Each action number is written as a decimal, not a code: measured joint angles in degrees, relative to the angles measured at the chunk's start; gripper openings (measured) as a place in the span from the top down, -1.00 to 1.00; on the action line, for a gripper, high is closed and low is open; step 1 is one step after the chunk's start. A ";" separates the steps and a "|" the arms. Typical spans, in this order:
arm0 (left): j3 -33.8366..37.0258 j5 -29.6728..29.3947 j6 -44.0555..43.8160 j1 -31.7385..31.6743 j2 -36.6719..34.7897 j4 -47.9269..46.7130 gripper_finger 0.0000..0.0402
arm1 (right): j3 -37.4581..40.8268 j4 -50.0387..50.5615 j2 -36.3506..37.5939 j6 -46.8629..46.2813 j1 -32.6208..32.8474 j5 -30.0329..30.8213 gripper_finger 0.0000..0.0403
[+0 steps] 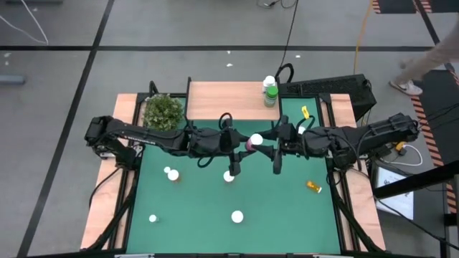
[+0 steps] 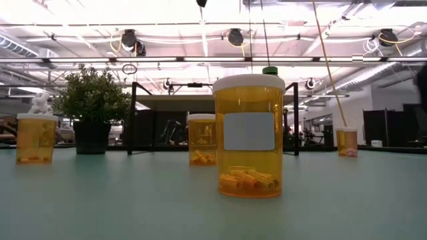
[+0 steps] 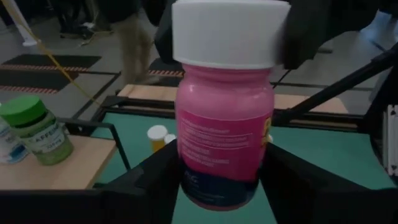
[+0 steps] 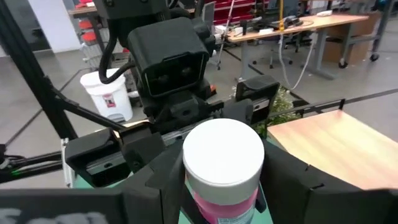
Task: Pick and place medicine bottles onto shelf by color
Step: Put the large pink medicine bottle on the shelf
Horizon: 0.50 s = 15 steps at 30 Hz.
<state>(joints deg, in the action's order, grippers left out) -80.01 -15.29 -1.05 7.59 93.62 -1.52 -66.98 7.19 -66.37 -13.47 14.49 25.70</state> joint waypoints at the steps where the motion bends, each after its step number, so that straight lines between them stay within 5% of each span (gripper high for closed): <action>1: 0.00 -0.06 -0.83 -0.03 0.00 -0.07 0.05 | 0.00 0.11 0.02 -0.14 -0.39 -0.65 0.20; 8: 0.20 0.35 -2.85 -3.09 -2.99 -8.50 -0.30 | -0.02 3.40 4.05 3.75 -4.99 -0.05 0.19; 15: 0.07 0.35 -1.91 -9.28 -11.25 -20.86 -0.66 | -0.11 13.26 9.84 6.66 -16.24 -0.04 0.17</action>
<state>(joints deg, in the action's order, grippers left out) -79.94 -14.94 -2.96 -1.68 82.38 -22.39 -67.09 20.44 -56.53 -6.82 -1.75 25.65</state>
